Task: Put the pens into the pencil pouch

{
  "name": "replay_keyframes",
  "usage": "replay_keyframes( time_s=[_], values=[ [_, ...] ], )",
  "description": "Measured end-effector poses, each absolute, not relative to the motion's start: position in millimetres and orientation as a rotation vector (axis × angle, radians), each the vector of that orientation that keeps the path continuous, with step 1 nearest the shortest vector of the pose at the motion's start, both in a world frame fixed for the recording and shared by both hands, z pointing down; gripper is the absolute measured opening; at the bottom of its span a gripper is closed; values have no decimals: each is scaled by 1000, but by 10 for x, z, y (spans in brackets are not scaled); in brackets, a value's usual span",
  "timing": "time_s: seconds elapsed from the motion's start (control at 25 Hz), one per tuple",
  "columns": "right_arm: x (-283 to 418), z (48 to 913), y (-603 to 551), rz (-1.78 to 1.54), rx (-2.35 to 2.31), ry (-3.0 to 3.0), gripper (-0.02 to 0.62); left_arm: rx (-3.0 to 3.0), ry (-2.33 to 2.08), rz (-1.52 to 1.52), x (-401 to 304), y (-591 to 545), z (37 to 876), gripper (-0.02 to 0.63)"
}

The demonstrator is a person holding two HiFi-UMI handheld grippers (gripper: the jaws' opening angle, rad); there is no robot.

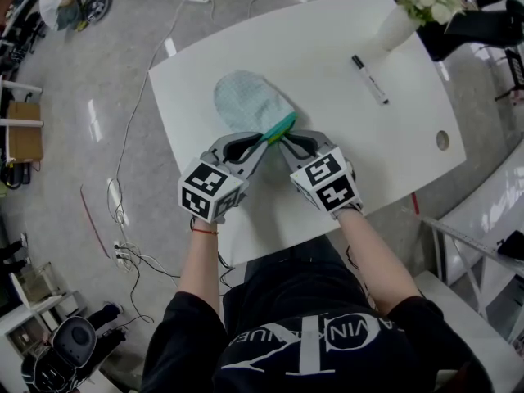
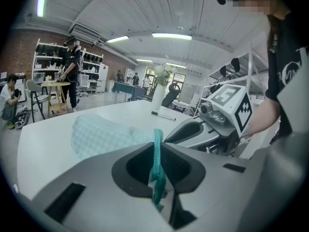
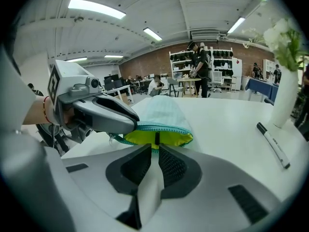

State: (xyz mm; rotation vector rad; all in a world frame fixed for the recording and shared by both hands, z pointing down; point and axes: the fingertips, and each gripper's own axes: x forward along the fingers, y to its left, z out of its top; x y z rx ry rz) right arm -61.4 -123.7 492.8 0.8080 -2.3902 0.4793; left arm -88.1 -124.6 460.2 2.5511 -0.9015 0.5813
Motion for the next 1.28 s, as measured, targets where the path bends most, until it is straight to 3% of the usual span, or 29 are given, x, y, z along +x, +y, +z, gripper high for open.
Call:
replay_keyframes(
  time_s=[1.28],
  values=[
    [1013,4985,-1700,525,1177,-2231,64,2512,-950,746,-770,-1291,4895,43]
  ],
)
